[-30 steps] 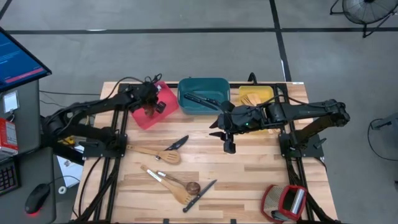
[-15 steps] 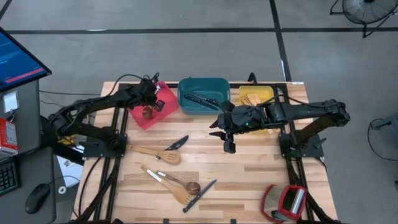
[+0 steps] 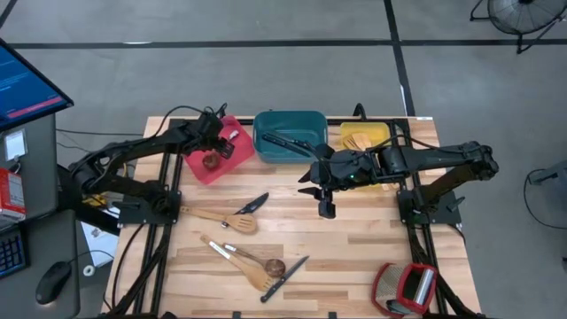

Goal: Pick & Place Kitchen Items
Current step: Put the wooden slotted serving spoon into the red bin

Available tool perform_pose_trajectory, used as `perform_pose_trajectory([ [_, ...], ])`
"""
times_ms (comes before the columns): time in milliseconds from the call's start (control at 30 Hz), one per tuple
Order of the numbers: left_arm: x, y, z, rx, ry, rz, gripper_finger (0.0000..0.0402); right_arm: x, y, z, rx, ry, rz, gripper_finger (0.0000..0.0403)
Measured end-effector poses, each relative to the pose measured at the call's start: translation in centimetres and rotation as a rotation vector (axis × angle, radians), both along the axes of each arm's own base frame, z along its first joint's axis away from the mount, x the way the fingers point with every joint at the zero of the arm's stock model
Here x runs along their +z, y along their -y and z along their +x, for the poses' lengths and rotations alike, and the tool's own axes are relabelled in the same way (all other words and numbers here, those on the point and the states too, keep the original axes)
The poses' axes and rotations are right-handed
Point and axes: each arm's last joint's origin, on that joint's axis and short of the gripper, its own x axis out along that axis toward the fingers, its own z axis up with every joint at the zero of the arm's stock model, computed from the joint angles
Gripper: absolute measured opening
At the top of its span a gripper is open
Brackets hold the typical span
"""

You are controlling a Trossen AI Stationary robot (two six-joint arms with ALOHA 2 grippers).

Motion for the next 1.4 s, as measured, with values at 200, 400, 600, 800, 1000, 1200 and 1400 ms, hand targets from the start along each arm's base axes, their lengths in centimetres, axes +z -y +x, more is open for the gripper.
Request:
perform_pose_trajectory([
  [200, 2.8, 1.6, 0.2, -0.163, 0.24, -0.026, 0.0247, 0.0, 0.0, 0.0, -0.014, 0.001, 0.021, 0.0126],
  [400, 7.7, 5.7, -0.9, -0.366, 0.491, 0.06, 0.0281, 0.0, 0.0, 0.0, -0.014, 0.001, 0.021, 0.0126],
  [600, 10.4, 10.6, -1.5, -0.616, 0.642, 0.104, 0.0269, 0.0, 0.0, 0.0, -0.01, 0.001, 0.014, 0.0126],
  [800, 10.5, 14.8, -0.5, -0.863, 0.68, 0.012, 0.0259, 0.0, 0.0, 0.0, -0.01, 0.001, 0.015, 0.0126],
  [1000, 7.6, 18.0, 0.3, -1.071, 0.561, -0.06, 0.0257, 0.0, 0.0, 0.0, -0.009, -0.005, 0.014, 0.0126],
  [1200, 4.9, 18.6, 0.5, -1.083, 0.454, -0.102, 0.0257, -0.1, 0.0, 0.0, -0.009, -0.006, 0.014, 0.0126],
  [1400, 2.2, 18.5, 0.2, -1.072, 0.339, -0.159, 0.0257, -0.1, 0.0, -0.1, -0.012, -0.015, 0.017, 0.0126],
])
